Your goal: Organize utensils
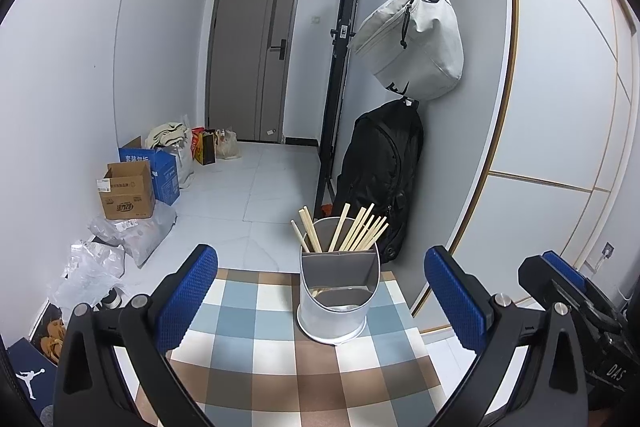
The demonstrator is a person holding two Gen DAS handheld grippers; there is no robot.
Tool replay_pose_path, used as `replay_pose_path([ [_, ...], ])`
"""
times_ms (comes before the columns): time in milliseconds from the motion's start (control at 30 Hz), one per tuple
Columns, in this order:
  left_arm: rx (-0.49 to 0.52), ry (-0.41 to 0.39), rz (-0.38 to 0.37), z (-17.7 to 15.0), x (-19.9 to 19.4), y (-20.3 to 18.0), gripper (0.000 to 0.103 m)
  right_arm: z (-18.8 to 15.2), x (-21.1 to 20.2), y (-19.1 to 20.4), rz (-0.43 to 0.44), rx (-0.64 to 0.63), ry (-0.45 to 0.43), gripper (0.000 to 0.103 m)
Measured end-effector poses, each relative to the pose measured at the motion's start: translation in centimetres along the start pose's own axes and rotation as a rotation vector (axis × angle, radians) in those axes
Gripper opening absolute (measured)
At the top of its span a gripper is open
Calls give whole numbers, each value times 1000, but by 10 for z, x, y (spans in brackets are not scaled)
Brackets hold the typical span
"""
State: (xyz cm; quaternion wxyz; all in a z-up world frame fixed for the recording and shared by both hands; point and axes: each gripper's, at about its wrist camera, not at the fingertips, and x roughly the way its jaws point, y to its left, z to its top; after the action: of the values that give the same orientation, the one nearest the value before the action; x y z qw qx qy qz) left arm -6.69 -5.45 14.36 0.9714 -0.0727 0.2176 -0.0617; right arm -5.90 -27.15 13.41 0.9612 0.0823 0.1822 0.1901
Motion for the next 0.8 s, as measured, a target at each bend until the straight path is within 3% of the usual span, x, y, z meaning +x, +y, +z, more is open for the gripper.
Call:
replay_pose_path([
  [800,1,-4,-6,0,2,-1,101,-3,5,-1,-2,2,6,103],
])
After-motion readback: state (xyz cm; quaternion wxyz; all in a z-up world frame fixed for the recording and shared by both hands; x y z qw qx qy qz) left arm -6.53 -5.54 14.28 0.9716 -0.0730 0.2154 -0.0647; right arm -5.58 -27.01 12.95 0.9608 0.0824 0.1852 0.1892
